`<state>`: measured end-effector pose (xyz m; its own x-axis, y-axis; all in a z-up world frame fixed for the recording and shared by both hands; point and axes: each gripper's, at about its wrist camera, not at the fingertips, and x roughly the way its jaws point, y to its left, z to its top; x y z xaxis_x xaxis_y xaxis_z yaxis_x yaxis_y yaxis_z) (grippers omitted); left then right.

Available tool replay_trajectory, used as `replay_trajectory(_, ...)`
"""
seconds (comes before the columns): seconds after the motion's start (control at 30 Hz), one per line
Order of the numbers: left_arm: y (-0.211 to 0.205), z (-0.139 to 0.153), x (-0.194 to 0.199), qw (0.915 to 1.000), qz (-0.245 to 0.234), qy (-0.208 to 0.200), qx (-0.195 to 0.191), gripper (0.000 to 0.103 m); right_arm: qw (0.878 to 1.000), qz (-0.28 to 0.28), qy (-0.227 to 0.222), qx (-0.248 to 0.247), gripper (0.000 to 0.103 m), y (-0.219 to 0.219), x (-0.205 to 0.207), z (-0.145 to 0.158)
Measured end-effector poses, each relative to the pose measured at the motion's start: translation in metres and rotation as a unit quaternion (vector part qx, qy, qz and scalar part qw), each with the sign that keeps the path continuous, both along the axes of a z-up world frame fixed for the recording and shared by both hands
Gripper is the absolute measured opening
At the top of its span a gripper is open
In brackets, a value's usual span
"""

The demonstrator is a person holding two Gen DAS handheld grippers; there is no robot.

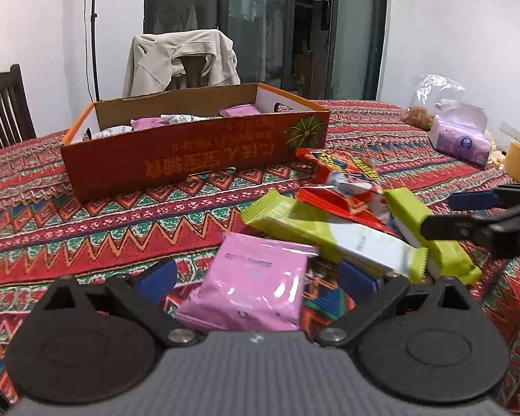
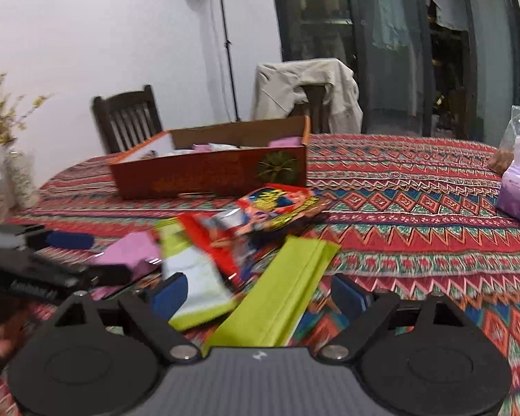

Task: Organize snacks
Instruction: 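Grasp a pink packet with the left tool while the right tool grasps a green bar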

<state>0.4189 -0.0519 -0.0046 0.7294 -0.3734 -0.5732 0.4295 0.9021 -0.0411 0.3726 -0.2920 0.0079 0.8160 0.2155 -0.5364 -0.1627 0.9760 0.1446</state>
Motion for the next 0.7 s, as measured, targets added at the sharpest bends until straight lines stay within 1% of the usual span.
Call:
replay_trajectory(0.03,0.002,-0.003,0.004,0.9999,0.002,0.008,-0.006,0.101,1.000,-0.002,0.006,-0.002,0.083,-0.001,0.010,-0.002)
replay_trajectory(0.07,0.005,-0.005,0.008,0.9996,0.004,0.024,-0.013,0.099,1.000,-0.002,0.012,-0.004,0.076,-0.001,0.018,-0.004)
replay_trajectory(0.1,0.008,-0.005,0.010,0.9993,0.005,0.029,-0.023,0.097,1.000,0.003,0.020,-0.006,0.068,-0.001,0.026,-0.008)
replay_trajectory(0.13,0.011,-0.004,0.011,0.9991,0.003,0.027,-0.033,0.092,0.999,0.011,0.029,-0.010,0.065,-0.001,0.032,-0.011)
replay_trajectory(0.17,0.013,-0.004,0.010,0.9990,-0.003,0.025,-0.038,0.081,0.999,0.016,0.036,-0.016,0.062,0.000,0.037,-0.015)
replay_trajectory(0.23,0.009,-0.004,0.010,0.9992,-0.004,0.029,-0.027,0.071,0.998,0.016,0.044,-0.037,0.059,0.002,0.041,-0.019)
replay_trajectory(0.27,0.009,-0.004,0.010,0.9993,-0.003,0.027,-0.025,0.070,0.998,0.019,0.042,-0.041,0.058,0.002,0.041,-0.020)
replay_trajectory(0.33,0.008,-0.004,0.009,0.9993,-0.002,0.027,-0.026,0.069,0.998,0.021,0.043,-0.041,0.053,0.000,0.039,-0.020)
replay_trajectory(0.4,0.007,-0.004,0.008,0.9993,0.001,0.026,-0.025,0.069,0.997,0.023,0.044,-0.052,0.041,0.000,0.036,-0.021)
replay_trajectory(0.47,0.006,-0.003,0.003,0.9995,0.010,0.025,-0.016,0.067,0.997,0.028,0.045,-0.054,0.036,-0.002,0.031,-0.020)
replay_trajectory(0.5,0.006,-0.001,-0.003,0.9994,0.013,0.029,-0.013,0.066,0.997,0.030,0.047,-0.049,0.036,-0.005,0.027,-0.019)
replay_trajectory(0.53,0.006,0.002,-0.009,0.9993,0.012,0.031,-0.015,0.062,0.997,0.031,0.047,-0.045,0.036,-0.007,0.022,-0.019)
replay_trajectory(0.63,0.011,0.010,-0.040,0.9991,0.020,0.030,-0.021,0.062,0.998,0.028,0.046,-0.041,0.035,-0.013,0.002,-0.019)
replay_trajectory(0.7,0.017,0.015,-0.064,0.9983,0.030,0.033,-0.037,0.062,0.998,0.027,0.046,-0.031,0.035,-0.019,-0.014,-0.018)
